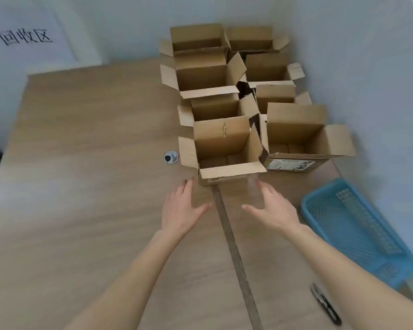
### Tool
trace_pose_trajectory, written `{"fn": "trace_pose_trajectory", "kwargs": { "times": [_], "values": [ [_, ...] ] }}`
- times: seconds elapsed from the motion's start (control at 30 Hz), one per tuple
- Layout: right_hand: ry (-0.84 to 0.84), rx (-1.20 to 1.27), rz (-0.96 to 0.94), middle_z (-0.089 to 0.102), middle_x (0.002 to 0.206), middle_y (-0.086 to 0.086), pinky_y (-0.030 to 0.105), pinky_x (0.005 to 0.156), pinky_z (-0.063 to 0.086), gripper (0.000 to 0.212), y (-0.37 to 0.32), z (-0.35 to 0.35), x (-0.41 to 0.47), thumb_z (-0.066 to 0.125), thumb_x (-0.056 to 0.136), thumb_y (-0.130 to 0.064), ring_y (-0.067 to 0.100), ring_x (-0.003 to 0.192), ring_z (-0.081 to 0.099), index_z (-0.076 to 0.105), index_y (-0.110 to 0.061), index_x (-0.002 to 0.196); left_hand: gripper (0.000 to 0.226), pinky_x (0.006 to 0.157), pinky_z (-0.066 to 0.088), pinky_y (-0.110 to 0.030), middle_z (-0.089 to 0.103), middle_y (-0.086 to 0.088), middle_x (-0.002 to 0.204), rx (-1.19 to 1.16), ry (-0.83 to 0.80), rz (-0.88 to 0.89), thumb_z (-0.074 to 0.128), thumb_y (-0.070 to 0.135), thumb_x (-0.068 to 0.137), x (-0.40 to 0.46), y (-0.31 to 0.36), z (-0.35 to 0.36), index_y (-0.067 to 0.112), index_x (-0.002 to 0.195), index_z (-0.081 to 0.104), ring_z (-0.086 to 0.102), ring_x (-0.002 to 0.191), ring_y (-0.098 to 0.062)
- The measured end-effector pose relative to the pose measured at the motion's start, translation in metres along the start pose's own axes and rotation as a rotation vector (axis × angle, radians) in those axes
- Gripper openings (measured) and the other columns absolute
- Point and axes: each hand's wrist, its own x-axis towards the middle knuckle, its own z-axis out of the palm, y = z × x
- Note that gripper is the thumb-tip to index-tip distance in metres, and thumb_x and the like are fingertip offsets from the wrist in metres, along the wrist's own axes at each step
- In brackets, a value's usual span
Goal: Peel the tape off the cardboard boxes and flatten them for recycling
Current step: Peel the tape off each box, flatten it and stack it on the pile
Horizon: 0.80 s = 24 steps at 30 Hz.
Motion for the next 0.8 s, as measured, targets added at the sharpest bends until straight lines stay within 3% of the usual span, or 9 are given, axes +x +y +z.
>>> {"fn": "trace_pose_trajectory", "kwargs": {
  "times": [0.1, 0.2, 0.27, 0.4, 0.47, 0.53, 0.6, 0.7, 0.8],
  "values": [
    [0.03, 0.071, 0.099, 0.033, 0.161, -0.005, 0.045, 0.097, 0.048, 0.1, 0.003, 0.017, 0.03, 0.058, 0.079, -0.08, 0.026, 0.135, 0.05, 0.018, -0.032, 0.158, 0.096, 0.106, 0.041, -0.041, 0.035, 0.001, 0.161, -0.063, 0.018, -0.013, 0.067, 0.065, 0.083, 0.026, -0.01, 0.017, 0.028, 0.16, 0.022, 0.04, 0.14, -0.03],
    [0.014, 0.194, 0.184, 0.046, 0.15, -0.007, 0.04, 0.086, 0.047, 0.095, 0.008, 0.032, 0.054, 0.059, 0.073, -0.083, 0.023, 0.127, 0.055, 0.029, -0.035, 0.148, 0.097, 0.102, 0.046, -0.044, 0.043, 0.003, 0.156, -0.108, 0.009, -0.017, 0.07, 0.064, 0.081, 0.045, -0.013, 0.036, 0.032, 0.158, 0.023, 0.044, 0.137, -0.03],
    [0.033, 0.335, 0.159, 0.052, 0.145, -0.009, 0.036, 0.082, 0.044, 0.083, 0.012, 0.043, 0.066, 0.067, 0.075, -0.074, 0.023, 0.127, 0.055, 0.034, -0.037, 0.142, 0.095, 0.097, 0.05, -0.043, 0.05, 0.003, 0.15, -0.172, 0.026, -0.043, 0.073, 0.063, 0.079, 0.055, -0.014, 0.046, 0.035, 0.157, 0.025, 0.048, 0.133, -0.028],
    [0.046, 0.583, 0.107, 0.051, 0.149, -0.011, 0.03, 0.092, 0.04, 0.074, 0.014, 0.057, 0.069, 0.077, 0.082, -0.052, 0.016, 0.139, 0.047, 0.038, -0.038, 0.143, 0.084, 0.09, 0.047, -0.031, 0.056, 0.009, 0.144, -0.367, 0.104, -0.093, 0.076, 0.057, 0.081, 0.055, -0.013, 0.066, 0.034, 0.151, 0.037, 0.053, 0.13, -0.019],
    [0.089, 0.592, 0.063, 0.053, 0.146, -0.014, 0.03, 0.093, 0.041, 0.074, 0.013, 0.055, 0.06, 0.078, 0.082, -0.047, 0.01, 0.136, 0.048, 0.038, -0.038, 0.144, 0.084, 0.092, 0.045, -0.026, 0.056, 0.014, 0.144, -0.447, 0.141, -0.092, 0.075, 0.057, 0.082, 0.046, -0.011, 0.067, 0.033, 0.153, 0.037, 0.053, 0.129, -0.007],
    [0.111, 0.565, 0.011, 0.05, 0.145, -0.015, 0.032, 0.097, 0.045, 0.08, 0.01, 0.046, 0.051, 0.079, 0.082, -0.045, 0.007, 0.133, 0.048, 0.035, -0.036, 0.149, 0.087, 0.096, 0.042, -0.019, 0.051, 0.03, 0.14, -0.539, 0.164, -0.085, 0.075, 0.057, 0.083, 0.036, -0.006, 0.06, 0.038, 0.155, 0.031, 0.047, 0.122, 0.018],
    [0.122, 0.497, -0.037, 0.048, 0.137, -0.015, 0.032, 0.095, 0.048, 0.079, 0.005, 0.036, 0.043, 0.08, 0.08, -0.046, 0.006, 0.128, 0.05, 0.037, -0.035, 0.146, 0.088, 0.097, 0.036, -0.009, 0.045, 0.044, 0.135, -0.61, 0.197, -0.087, 0.076, 0.059, 0.081, 0.025, -0.001, 0.049, 0.048, 0.153, 0.026, 0.037, 0.119, 0.031],
    [0.124, 0.469, -0.077, 0.042, 0.123, -0.022, 0.026, 0.088, 0.046, 0.087, -0.004, 0.022, 0.031, 0.085, 0.073, -0.048, -0.002, 0.118, 0.05, 0.034, -0.04, 0.143, 0.091, 0.098, 0.033, -0.011, 0.05, 0.032, 0.143, -0.684, 0.243, -0.101, 0.078, 0.063, 0.076, 0.008, 0.008, 0.032, 0.054, 0.151, 0.027, 0.039, 0.127, 0.024],
    [0.131, 0.469, -0.121, 0.034, 0.116, -0.028, 0.014, 0.079, 0.04, 0.097, -0.01, 0.009, 0.019, 0.09, 0.068, -0.044, -0.008, 0.107, 0.049, 0.028, -0.044, 0.143, 0.088, 0.109, 0.04, -0.029, 0.054, 0.026, 0.143, -0.77, 0.276, -0.096, 0.078, 0.065, 0.074, -0.008, 0.015, 0.016, 0.056, 0.148, 0.031, 0.045, 0.133, 0.01]
  ]
}}
